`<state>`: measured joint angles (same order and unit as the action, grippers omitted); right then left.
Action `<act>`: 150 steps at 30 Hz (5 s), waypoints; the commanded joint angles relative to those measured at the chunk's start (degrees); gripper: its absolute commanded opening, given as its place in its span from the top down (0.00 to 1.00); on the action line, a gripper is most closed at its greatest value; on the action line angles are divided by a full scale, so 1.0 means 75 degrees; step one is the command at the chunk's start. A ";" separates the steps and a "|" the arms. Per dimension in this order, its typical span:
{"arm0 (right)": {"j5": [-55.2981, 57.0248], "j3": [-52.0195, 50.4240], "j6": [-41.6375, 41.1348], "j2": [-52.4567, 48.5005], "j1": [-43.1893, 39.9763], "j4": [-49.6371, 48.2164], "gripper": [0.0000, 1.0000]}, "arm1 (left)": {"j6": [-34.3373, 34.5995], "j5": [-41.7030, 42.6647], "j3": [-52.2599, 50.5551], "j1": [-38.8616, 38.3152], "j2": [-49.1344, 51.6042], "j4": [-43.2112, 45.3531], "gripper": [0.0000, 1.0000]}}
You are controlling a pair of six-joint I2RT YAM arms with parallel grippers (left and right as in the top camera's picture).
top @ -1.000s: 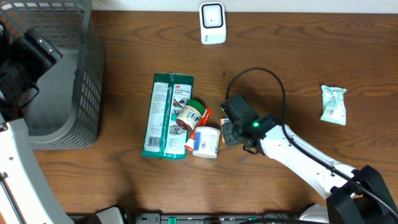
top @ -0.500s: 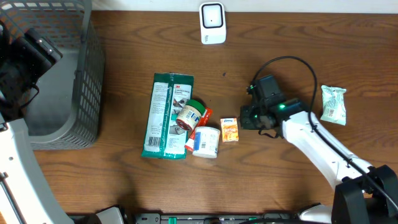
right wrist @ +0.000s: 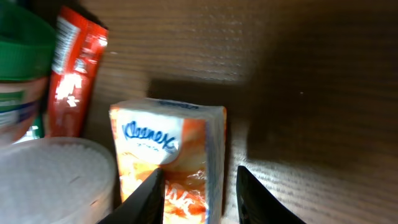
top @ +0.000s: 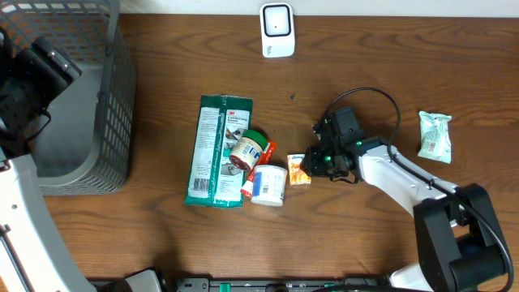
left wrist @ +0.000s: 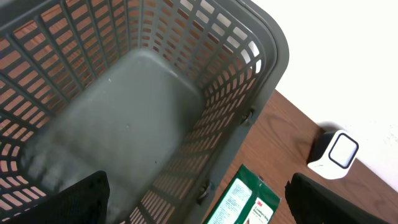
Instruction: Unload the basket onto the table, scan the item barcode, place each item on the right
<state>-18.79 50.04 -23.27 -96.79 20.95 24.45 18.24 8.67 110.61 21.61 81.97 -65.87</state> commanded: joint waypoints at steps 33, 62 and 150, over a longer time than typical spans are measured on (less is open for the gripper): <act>-0.2107 -0.0527 0.0122 0.0516 -0.0863 -0.0863 0.99 | 0.0067 -0.0015 0.0015 0.0032 0.0006 -0.0009 0.12; 0.1443 -0.0533 -0.0230 0.1247 0.0443 0.0198 0.52 | 0.0070 -0.0015 0.0015 0.0032 0.0006 -0.0009 0.12; -0.7968 -0.0519 -0.8332 0.3220 -0.1387 -1.0515 0.99 | 0.0070 -0.0015 0.0015 0.0032 0.0006 -0.0009 0.12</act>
<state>-82.17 46.33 -85.54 -70.81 10.11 -55.09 18.24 8.67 110.61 21.61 81.97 -65.87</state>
